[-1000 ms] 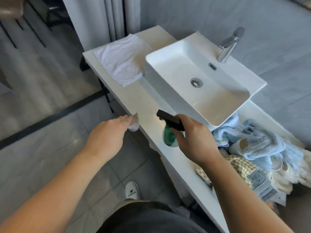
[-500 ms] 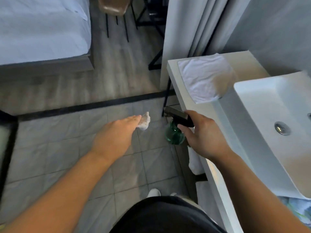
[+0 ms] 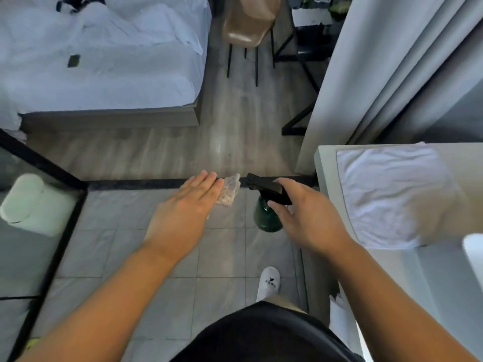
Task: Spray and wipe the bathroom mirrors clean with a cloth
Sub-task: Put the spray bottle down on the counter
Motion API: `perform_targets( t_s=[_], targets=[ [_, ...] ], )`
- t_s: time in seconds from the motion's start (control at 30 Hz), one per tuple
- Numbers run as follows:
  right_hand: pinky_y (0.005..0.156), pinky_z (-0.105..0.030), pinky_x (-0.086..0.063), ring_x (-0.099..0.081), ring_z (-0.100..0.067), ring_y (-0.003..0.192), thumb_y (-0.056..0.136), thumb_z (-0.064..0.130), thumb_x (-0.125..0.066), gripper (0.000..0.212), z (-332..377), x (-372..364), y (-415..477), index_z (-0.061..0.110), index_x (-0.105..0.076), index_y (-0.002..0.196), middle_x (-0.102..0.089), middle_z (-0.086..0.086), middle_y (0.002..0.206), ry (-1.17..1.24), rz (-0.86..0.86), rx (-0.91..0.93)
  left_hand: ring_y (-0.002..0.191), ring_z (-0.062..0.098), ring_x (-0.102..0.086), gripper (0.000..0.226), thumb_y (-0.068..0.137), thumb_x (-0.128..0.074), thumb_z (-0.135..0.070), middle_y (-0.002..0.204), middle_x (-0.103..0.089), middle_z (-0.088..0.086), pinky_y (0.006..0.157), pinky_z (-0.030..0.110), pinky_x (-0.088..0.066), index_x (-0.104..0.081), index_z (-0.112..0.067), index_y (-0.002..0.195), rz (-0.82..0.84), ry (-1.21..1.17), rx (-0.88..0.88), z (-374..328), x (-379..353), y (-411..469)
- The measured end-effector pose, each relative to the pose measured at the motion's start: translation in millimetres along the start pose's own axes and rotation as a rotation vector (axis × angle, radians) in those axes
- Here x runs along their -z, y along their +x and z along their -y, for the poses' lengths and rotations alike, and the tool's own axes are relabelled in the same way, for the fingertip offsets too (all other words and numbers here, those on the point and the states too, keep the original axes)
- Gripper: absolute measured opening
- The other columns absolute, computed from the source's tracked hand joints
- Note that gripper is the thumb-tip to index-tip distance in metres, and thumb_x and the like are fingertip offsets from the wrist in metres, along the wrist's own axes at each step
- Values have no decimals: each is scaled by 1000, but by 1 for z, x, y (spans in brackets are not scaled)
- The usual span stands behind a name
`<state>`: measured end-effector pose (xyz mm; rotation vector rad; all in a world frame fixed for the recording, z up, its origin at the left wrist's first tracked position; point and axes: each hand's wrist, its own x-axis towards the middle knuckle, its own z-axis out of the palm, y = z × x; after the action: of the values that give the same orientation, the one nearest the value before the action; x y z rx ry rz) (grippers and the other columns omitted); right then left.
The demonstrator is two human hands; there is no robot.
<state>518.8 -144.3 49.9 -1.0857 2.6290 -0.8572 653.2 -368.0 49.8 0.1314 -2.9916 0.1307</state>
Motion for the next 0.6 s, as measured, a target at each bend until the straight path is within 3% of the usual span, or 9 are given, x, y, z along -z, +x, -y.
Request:
perform_targets(
  t_s=[0.13, 0.2, 0.37, 0.47, 0.6],
  targets=[
    [60, -40, -53, -65, -28, 78, 97, 27, -69, 24, -22, 13, 64, 14, -62, 117, -69, -2, 95, -68, -108, 109, 138, 33, -52, 86, 63, -77, 20, 149, -53, 19, 120, 43, -34, -53, 0, 143, 11, 27, 1, 21, -3, 66],
    [58, -34, -48, -64, -27, 76, 94, 24, -72, 23, -34, 15, 96, 12, -64, 112, -68, -1, 92, -121, -175, 137, 143, 35, -46, 81, 68, -72, 17, 152, -49, 20, 122, 45, -27, -51, 1, 145, -9, 48, -15, 28, -2, 101],
    [82, -37, -56, -68, -31, 101, 95, 27, -68, 27, -64, 19, 166, 10, -65, 115, -71, -8, 115, -189, -290, 163, 145, 35, -42, 59, 86, -49, 9, 153, -49, 19, 119, 47, -28, -51, 2, 144, -77, 19, -63, 49, -11, 177],
    [94, -42, -56, -68, -36, 110, 94, 24, -71, 28, -81, 23, 205, 7, -66, 114, -71, -16, 120, -236, -340, 133, 147, 34, -39, 61, 89, -28, 4, 154, -47, 18, 121, 46, -27, -49, 1, 146, -109, -6, -106, 68, -25, 226],
    [98, -38, -53, -67, -31, 113, 96, 28, -67, 27, -104, 23, 253, 9, -66, 115, -71, -12, 120, -297, -368, 47, 148, 36, -36, 67, 80, -52, 10, 155, -45, 19, 123, 44, -19, -48, 2, 147, -115, -72, -211, 97, -50, 308]
  ],
)
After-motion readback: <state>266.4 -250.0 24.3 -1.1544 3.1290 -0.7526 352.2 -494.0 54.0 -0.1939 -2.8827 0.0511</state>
